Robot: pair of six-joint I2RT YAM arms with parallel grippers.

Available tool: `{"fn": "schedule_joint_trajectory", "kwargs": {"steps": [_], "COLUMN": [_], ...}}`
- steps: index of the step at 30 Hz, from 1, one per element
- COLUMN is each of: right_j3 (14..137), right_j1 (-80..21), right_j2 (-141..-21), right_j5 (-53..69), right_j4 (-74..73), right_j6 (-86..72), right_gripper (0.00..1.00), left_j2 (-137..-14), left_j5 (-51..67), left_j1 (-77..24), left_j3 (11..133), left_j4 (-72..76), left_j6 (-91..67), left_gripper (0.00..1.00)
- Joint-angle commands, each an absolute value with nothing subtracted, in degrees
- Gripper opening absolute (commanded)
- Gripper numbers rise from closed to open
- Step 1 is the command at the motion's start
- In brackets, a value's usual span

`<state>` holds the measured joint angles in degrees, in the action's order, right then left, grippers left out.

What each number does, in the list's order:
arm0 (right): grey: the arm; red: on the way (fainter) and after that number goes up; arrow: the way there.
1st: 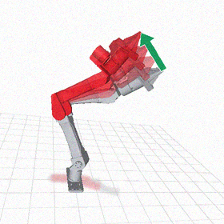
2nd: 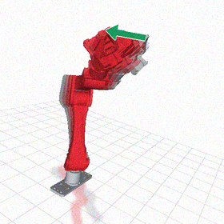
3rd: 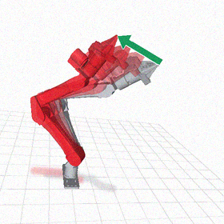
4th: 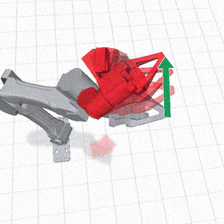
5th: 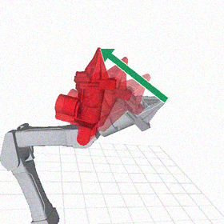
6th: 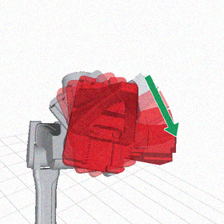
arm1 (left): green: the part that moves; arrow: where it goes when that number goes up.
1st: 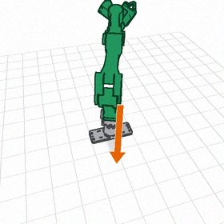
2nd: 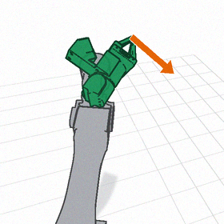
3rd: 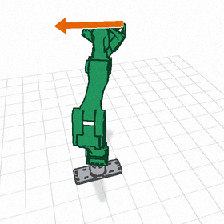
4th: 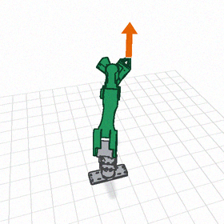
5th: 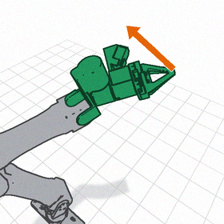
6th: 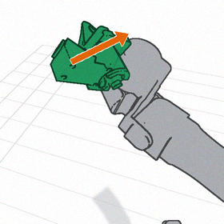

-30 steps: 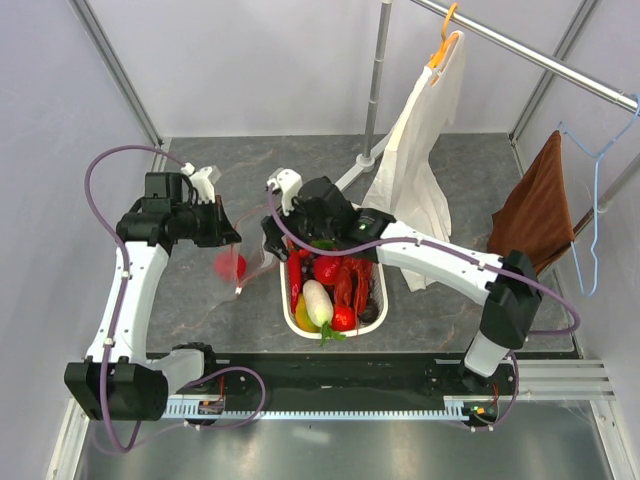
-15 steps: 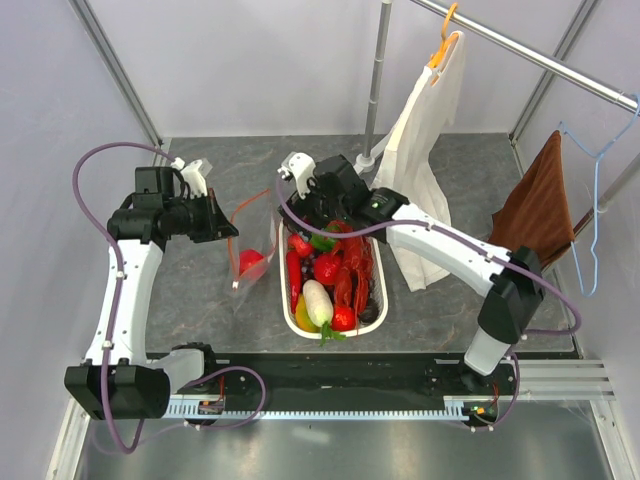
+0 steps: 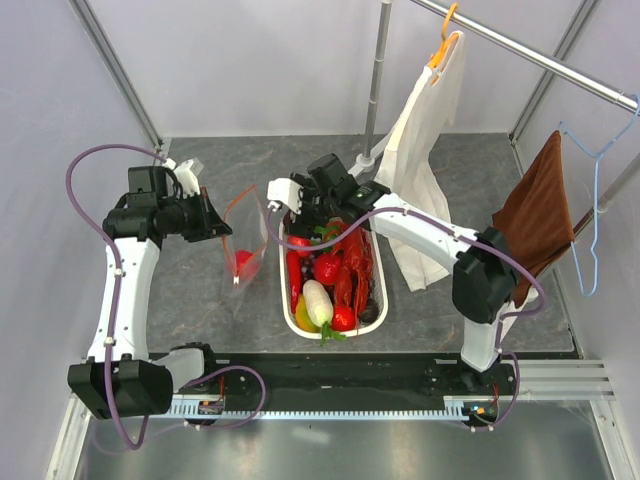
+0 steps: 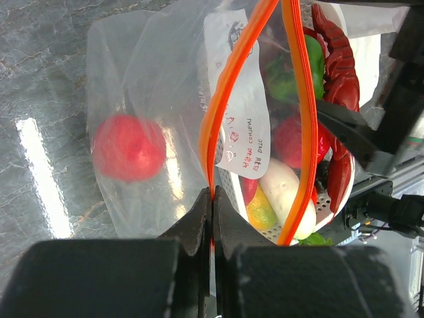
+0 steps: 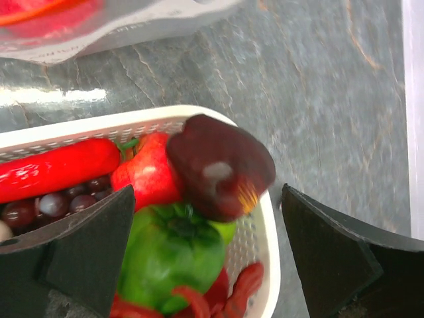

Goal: Place the food in the zip-top bag and seal the zipper
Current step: Pick up the fake fruit from the bin.

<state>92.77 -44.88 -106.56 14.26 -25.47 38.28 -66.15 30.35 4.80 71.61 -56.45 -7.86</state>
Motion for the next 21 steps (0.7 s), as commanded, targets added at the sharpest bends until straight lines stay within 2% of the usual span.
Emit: {"fn": "schedule_joint_trajectory", "kwargs": {"steps": [1,11,21], "right_j3": [96.6,96.9,97.8], "right_j1": [-44.7,-44.6,-44.7], "right_j2": [-110.3,-114.0,-117.1], "right_j5": [19.8,17.6,16.1], "right_j4": [-25.0,-26.1,-24.1], "right_j6": [46.9,54.7,54.8], "right_gripper": [0.98,0.98,0.98], "left_j2": [-66.0,-65.2,-65.7], "left_j5": [31.8,32.5,32.7], "left_j1": [5.4,5.7,5.9], "left_j3": [71.7,71.0,70.8], "left_j4": [-55.6,-55.8,-55.7], "left_j6": [-9.0,-8.9,-8.8], "left_gripper": [0.02,0.02,0.02]}}
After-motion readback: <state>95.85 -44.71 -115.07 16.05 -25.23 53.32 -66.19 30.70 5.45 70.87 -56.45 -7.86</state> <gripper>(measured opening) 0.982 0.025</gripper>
